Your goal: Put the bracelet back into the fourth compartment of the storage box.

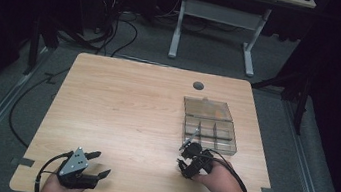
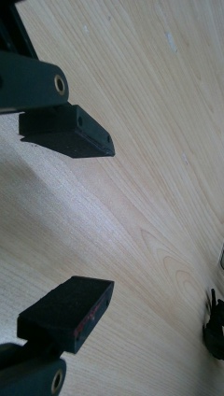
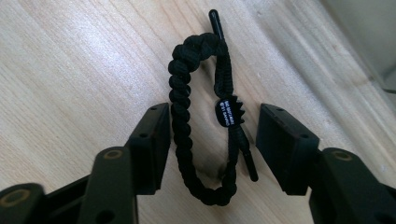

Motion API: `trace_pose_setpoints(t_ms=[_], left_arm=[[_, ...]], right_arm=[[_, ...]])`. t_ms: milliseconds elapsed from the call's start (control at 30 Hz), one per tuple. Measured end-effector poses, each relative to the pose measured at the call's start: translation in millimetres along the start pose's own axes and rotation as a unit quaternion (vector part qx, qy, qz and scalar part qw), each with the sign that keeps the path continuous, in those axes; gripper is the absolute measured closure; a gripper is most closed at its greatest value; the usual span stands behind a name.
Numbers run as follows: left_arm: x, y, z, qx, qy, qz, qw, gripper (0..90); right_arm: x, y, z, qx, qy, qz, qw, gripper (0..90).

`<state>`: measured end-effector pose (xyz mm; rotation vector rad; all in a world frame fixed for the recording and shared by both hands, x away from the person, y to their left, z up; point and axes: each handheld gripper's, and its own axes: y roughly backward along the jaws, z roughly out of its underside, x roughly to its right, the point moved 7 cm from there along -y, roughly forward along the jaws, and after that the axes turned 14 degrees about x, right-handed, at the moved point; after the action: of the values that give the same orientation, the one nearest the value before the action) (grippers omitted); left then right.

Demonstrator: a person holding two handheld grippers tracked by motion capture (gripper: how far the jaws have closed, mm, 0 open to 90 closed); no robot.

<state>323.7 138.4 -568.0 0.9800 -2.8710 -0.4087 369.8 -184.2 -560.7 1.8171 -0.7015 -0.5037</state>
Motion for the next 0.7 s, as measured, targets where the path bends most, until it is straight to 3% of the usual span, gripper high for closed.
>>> trace_pose_setpoints(t_ms=[200, 400, 500, 700], left_arm=[[0.1, 0.0, 0.1, -0.001, -0.001, 0.0, 1.0, 30.1], [0.1, 0.0, 0.1, -0.001, -0.002, 0.001, 1.0, 30.1], [0.1, -0.1, 0.2, -0.002, -0.002, 0.001, 1.0, 30.1], [0.2, 0.0, 0.2, -0.002, -0.002, 0.001, 1.0, 30.1]], right_arm=[[-0.8, 1.2, 0.3, -0.005, 0.01, 0.011, 0.9999, 56.7], [-1.3, 1.4, -0.2, -0.004, 0.017, 0.008, 0.9998, 61.9], [-2.1, 1.6, -0.8, -0.002, 0.016, 0.008, 0.9998, 69.1], [-2.2, 1.5, -1.2, -0.003, 0.018, 0.007, 0.9998, 71.0]])
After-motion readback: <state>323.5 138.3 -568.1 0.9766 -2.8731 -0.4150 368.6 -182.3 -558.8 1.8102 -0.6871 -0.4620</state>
